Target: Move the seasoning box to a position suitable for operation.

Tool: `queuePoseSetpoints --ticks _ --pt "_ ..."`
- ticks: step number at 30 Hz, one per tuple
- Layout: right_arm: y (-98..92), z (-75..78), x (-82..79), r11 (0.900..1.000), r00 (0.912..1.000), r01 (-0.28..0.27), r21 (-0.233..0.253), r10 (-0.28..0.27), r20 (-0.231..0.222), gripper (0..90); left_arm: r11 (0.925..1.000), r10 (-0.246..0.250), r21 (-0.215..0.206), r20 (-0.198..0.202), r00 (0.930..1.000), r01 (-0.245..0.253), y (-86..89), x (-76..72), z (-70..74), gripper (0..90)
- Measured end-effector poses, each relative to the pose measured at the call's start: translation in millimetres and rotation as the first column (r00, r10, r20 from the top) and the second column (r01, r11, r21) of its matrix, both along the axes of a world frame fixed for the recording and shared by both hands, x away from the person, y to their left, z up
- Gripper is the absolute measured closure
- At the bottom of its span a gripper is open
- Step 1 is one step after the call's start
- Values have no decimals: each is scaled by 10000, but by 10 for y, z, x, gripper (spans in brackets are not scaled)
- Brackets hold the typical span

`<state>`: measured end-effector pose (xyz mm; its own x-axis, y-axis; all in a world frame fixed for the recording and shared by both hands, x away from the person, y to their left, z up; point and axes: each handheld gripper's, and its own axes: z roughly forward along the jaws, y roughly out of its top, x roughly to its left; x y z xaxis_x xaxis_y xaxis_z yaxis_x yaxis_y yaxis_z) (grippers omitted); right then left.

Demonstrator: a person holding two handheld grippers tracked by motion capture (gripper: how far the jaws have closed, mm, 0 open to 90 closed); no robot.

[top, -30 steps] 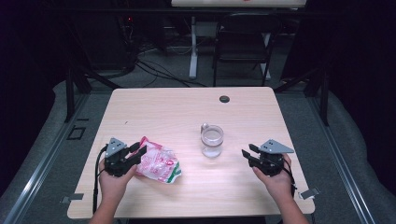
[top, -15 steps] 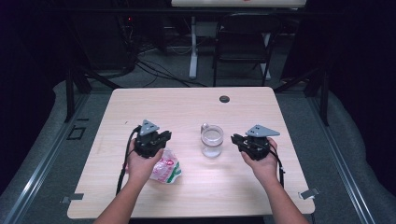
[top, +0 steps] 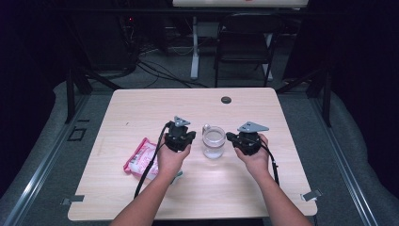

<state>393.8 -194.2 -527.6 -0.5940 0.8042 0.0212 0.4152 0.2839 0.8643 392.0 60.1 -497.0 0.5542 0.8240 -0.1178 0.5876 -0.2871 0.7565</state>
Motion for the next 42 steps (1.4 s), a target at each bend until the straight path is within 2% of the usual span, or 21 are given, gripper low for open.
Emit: queuePoseSetpoints --ticks 3,6,9,11,16,19,23,30,33,37,42 --pt "16 -4 28 9999 10000 -43 100 43 -20 891 9998 18 220 -197 9998 -14 -71 19 -88 900" --pt "20 -8 44 10000 10000 -35 57 35 -73 893 9996 85 268 -228 9997 -78 -96 35 -123 900" --pt "20 -18 66 9999 9999 -109 100 110 -131 896 9987 82 502 -314 9995 -66 -138 55 -171 900" --pt "17 -28 73 9999 9997 -132 109 135 -211 895 9990 -63 436 -443 9990 82 -149 58 -178 900" --pt "20 -40 63 9998 9996 -113 162 117 -258 900 9988 -261 414 -461 9986 280 -187 55 -181 900" --pt "30 -39 49 9999 9997 -68 77 70 -229 900 9986 -211 478 -440 9988 232 -194 54 -180 900" --pt "29 -30 25 9999 9993 -131 101 135 -351 900 9971 -378 639 -559 9977 413 -187 45 -159 900" --pt "47 -19 -82 9998 9992 -196 -46 194 -353 900 9951 -582 767 -627 9963 630 -164 10 -145 900" --pt "56 4 -196 9990 9989 -291 -351 277 -386 900 9936 -753 793 -635 9951 802 -154 -28 -142 900" --pt "59 -1 -328 9994 9988 -282 -222 273 -406 900 9921 -951 765 -616 9936 997 -138 -106 -147 900" --pt "62 10 -475 9988 9985 -337 -345 321 -449 900 9893 -1248 674 -637 9901 1291 -107 -234 -152 900"
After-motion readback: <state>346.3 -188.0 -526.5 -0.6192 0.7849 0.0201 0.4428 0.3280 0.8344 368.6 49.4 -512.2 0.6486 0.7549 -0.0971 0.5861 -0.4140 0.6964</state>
